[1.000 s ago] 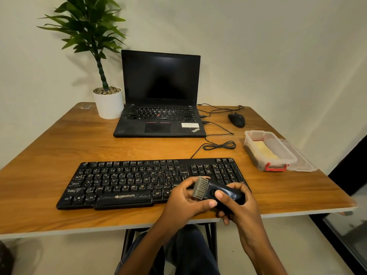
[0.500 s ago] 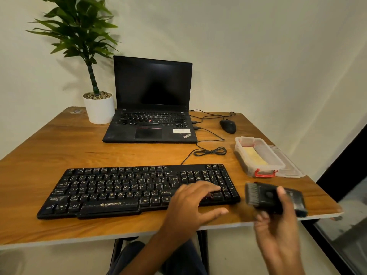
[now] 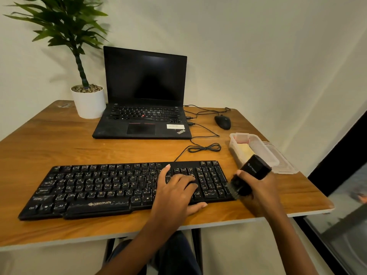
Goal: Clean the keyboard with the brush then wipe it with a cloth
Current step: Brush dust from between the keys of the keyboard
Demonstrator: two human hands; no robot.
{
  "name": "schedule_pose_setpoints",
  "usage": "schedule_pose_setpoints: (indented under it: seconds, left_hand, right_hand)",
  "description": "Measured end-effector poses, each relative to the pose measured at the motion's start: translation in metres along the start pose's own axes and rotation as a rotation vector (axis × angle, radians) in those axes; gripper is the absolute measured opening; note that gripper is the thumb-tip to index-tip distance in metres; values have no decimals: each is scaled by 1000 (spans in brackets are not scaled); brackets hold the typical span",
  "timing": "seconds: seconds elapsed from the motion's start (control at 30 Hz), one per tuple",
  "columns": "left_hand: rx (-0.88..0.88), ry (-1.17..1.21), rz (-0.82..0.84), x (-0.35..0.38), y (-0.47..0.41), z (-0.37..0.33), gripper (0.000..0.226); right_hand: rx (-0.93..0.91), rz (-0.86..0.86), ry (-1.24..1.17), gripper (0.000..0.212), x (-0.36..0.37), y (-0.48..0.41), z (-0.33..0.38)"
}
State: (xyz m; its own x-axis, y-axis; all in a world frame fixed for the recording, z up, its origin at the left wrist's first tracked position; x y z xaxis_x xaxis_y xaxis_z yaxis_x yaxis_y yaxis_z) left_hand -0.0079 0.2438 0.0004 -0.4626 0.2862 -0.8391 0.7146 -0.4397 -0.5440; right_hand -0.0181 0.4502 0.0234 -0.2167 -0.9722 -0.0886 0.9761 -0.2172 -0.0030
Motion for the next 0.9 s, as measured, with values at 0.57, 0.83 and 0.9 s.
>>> schedule_pose_setpoints:
  seconds: [0.57, 0.83, 0.9]
  left_hand:
    - [29, 59, 50, 10, -4, -1, 51]
    - [25, 80, 67, 8, -6, 0, 52]
    - [22, 86, 68, 8, -5, 0, 52]
  right_hand:
    - [-189, 67, 99, 30, 31, 3, 20]
    - [-192, 45, 97, 25, 29, 4, 24]
    - [-199, 60, 96, 23, 33, 7, 20]
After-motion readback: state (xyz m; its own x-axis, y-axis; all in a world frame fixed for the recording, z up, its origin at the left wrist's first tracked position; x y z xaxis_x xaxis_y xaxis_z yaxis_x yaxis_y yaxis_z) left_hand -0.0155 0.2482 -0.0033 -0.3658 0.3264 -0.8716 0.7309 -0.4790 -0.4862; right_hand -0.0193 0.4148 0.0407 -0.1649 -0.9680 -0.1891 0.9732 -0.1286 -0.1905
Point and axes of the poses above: each hand's wrist, its own y-axis away from the middle knuckle, its own x-axis out of the palm, z = x × y, the point moved 7 cm from there along -y, towards the middle knuckle, and after that the axes turned 10 degrees about z, right-handed, at the moved point
